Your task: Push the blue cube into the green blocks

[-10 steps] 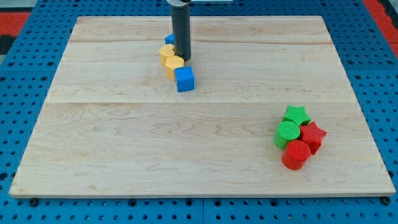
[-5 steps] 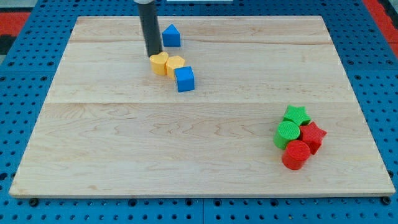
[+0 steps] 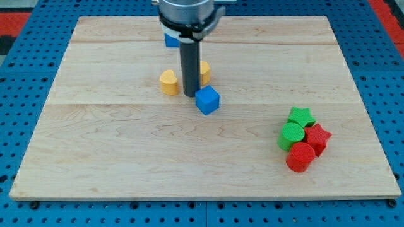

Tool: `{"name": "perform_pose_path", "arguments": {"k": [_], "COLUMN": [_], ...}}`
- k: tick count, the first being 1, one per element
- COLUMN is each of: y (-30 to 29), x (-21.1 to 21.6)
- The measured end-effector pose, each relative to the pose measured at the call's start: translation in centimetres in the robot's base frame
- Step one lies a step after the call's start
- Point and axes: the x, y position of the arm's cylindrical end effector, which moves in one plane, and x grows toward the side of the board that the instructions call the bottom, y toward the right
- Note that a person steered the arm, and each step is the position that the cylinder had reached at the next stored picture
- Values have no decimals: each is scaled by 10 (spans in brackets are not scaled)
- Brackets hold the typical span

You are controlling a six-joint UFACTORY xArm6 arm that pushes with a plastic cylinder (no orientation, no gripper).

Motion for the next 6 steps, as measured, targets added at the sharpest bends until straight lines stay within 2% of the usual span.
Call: {"name": "perform_pose_path", "arguments": {"k": [2, 5, 6], "y": [61, 102, 80], "x": [55, 67, 93]}}
